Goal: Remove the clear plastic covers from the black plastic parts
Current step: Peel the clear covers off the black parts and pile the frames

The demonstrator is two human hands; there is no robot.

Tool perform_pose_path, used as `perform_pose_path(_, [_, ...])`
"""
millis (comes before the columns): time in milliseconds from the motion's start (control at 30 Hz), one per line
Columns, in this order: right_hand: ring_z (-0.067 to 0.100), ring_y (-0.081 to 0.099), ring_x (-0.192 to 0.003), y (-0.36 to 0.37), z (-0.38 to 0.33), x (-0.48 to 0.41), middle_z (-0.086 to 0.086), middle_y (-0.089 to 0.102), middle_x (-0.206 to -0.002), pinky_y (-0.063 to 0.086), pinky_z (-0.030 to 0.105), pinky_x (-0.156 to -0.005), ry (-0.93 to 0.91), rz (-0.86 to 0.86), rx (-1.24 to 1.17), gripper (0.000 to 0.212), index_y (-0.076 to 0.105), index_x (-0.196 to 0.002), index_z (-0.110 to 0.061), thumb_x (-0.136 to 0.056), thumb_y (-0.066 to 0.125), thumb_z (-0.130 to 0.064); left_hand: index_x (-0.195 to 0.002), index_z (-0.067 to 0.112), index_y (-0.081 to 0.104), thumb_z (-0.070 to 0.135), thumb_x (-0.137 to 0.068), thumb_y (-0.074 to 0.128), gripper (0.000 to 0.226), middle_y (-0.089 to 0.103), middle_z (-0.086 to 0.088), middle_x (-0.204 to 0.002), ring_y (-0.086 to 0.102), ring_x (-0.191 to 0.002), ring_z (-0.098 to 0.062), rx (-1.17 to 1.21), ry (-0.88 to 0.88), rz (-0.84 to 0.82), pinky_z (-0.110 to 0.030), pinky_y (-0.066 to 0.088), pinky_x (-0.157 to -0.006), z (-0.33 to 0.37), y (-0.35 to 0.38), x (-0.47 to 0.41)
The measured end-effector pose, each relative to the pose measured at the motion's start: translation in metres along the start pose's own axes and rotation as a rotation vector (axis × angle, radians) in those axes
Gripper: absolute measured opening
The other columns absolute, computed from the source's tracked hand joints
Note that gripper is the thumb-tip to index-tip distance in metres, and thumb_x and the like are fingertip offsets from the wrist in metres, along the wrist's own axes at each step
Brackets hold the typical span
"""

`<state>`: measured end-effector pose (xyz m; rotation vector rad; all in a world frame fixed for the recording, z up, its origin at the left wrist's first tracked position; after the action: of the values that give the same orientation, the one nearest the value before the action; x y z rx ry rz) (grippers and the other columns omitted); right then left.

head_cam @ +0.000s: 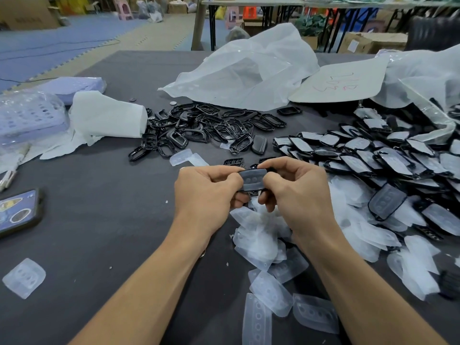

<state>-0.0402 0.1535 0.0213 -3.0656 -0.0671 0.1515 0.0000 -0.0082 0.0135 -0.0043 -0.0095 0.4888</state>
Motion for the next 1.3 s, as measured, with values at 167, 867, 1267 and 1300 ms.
perform_pose_path(167, [-0.006, 0.056, -0.104, 0.004, -0.025, 0.011, -0.028, 0.064, -0.109, 0.041, 0.005, -0.09, -0.353, -0.047, 0.527, 0.049, 0.07, -0.122, -0.04, -0.077, 0.072, -0.021, -0.08, 0.014, 0.082, -0.005, -0.086, 0.067, 0.024, 0.077, -0.011, -0.068, 0.074, -0.055, -0.021, 0.005, -0.037, 0.017, -0.026, 0.059, -0.053, -0.006, -0.002, -0.004])
perform_pose_path(867, [0.033, 0.027, -0.149, -0.112, -0.03, -0.032, 0.015, 0.043, -0.155, 0.021, 0.048, -0.125, -0.055, 0.366, 0.958, 0.079, 0.032, -0.159, -0.02, -0.091, 0.072, -0.011, -0.081, 0.036, 0.082, 0.015, -0.093, 0.073, 0.025, 0.079, 0.0, -0.075, 0.077, -0.07, -0.014, -0.073, 0.014, 0.059, -0.035, 0.063, -0.07, -0.011, -0.01, -0.01])
perform_pose_path(1267, [0.022, 0.034, -0.14, 0.006, 0.0, -0.012, 0.002, 0.057, -0.144, 0.007, 0.032, -0.117, -0.388, -0.076, 1.078, 0.039, 0.057, -0.139, -0.02, -0.101, 0.053, -0.024, -0.124, 0.026, 0.075, 0.011, -0.097, 0.059, 0.034, 0.066, 0.004, -0.139, 0.042, -0.146, -0.018, -0.724, 0.375, 0.116, -0.039, 0.028, -0.121, 0.011, 0.01, -0.055])
perform_pose_path(1300, [0.023, 0.037, -0.14, 0.004, 0.003, -0.013, 0.0, 0.058, -0.143, 0.006, 0.033, -0.118, -0.36, -0.075, 1.107, 0.035, 0.059, -0.135, -0.02, -0.102, 0.051, -0.027, -0.126, 0.024, 0.074, 0.011, -0.097, 0.059, 0.035, 0.066, 0.001, -0.139, 0.041, -0.146, -0.022, -0.734, 0.4, 0.102, -0.043, 0.027, -0.123, 0.012, 0.017, -0.062])
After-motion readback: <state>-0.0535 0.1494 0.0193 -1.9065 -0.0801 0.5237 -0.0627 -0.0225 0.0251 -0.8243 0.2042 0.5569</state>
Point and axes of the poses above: each hand's wrist, its own x-axis away from the middle knuckle, its own y-axis out of the palm, z = x × y, the point moved 6 cm from there along -x, towards the middle knuckle
